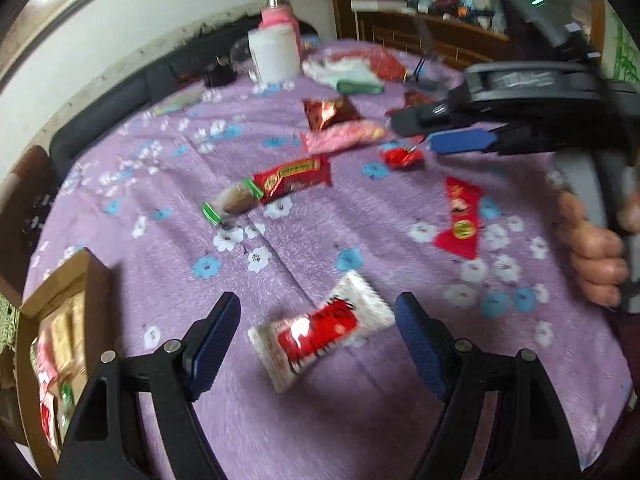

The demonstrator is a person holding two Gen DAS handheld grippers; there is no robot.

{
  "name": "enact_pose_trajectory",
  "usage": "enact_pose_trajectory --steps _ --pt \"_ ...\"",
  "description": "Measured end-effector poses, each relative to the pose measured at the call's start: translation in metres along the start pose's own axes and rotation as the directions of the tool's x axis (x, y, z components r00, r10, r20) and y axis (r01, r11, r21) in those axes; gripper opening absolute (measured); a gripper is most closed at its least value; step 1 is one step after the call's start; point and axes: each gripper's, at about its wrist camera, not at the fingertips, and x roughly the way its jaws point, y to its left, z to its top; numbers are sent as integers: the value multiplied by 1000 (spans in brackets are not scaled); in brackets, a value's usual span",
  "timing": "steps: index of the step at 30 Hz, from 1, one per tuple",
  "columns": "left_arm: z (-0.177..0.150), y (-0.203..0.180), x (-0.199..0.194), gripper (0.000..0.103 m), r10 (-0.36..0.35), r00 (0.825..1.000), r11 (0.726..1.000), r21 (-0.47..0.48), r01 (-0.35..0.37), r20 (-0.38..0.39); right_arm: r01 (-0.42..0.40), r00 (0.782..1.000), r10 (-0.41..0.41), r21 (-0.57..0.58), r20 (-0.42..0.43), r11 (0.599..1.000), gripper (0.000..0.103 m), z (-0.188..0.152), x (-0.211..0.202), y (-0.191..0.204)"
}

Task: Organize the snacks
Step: 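Move both tools back over the remaining snacks on the table, then grasp a red-and-white packet with the left tool while the right tool grasps a red candy bar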

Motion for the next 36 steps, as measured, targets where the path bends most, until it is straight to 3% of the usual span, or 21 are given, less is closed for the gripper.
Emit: enact_pose_trajectory --steps 2,3,6,11,15,18,20,21,25,32,36 --pt "-1 4 8 73 -2 999 1000 -26 0 -44 3 1000 -3 0 2 1000 69 1 2 1" --pt "-3 5 7 59 0 999 999 -38 -2 -48 6 1000 -6 0 5 1000 69 0 1 0" --pt "-12 7 -5 51 7 1000 996 -90 -9 -27 7 1000 -7 10 7 1000 69 2 3 -1" --pt "-26 3 -21 50 -2 1000 991 -134 2 0 21 1000 -21 13 9 1000 69 0 4 -4" --pt "-30 -3 -12 64 1 1000 993 -119 -3 -12 55 998 -55 9 17 998 69 -2 5 -6" --pt "-28 -5 -6 65 -27 1000 992 -126 26 -4 104 992 -103 -9 77 994 69 -5 -6 -3" --pt "-28 -4 -6 46 -35 999 990 -141 32 -16 140 984 -138 -6 114 990 69 -9 -20 -1" --pt "-29 -2 -9 22 -28 999 988 -152 25 -19 152 982 -151 1 117 988 69 -14 -29 0" --pt "-37 10 -16 23 -75 997 972 -226 71 -9 181 983 -180 -15 32 983 69 -37 -36 9" --pt "-59 33 -46 23 -108 992 924 -362 127 71 260 961 -268 -103 -74 960 69 -56 -5 34" --pt "-76 42 -75 23 -59 992 919 -383 97 110 371 923 -382 -178 -34 911 67 -55 11 51"
